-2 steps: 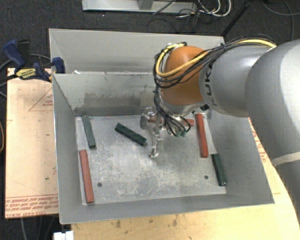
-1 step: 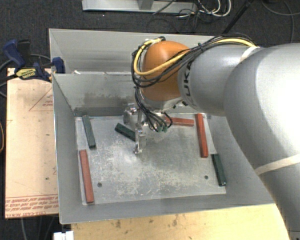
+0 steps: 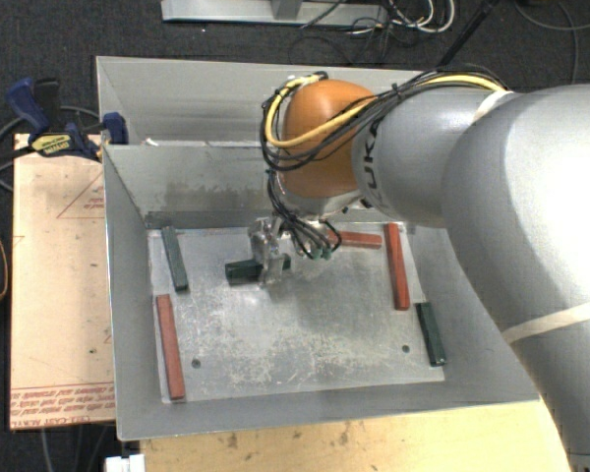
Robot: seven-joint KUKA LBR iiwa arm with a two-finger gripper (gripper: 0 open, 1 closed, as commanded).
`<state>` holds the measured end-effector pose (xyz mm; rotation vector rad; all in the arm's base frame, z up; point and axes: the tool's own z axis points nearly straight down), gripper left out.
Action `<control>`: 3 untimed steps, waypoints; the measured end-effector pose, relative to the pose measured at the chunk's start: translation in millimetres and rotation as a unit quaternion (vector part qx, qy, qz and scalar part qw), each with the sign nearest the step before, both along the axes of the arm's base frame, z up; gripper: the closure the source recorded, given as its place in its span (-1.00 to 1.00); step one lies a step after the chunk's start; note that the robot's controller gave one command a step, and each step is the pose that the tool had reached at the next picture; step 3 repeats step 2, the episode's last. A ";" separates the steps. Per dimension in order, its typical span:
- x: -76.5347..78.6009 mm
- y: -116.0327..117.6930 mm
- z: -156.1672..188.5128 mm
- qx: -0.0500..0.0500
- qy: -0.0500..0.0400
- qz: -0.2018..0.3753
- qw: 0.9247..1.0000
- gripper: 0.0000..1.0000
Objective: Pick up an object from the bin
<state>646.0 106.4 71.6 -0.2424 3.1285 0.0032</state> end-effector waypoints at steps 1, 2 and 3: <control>4.9 15.0 125.1 0.001 -0.005 0.008 1.000 1.00; -42.3 28.1 172.5 0.000 -0.001 0.096 0.995 1.00; -42.3 28.1 172.5 0.000 -0.001 0.096 0.995 1.00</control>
Offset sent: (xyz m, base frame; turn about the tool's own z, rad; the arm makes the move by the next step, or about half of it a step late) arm 0.0022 0.0138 0.1193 -0.0153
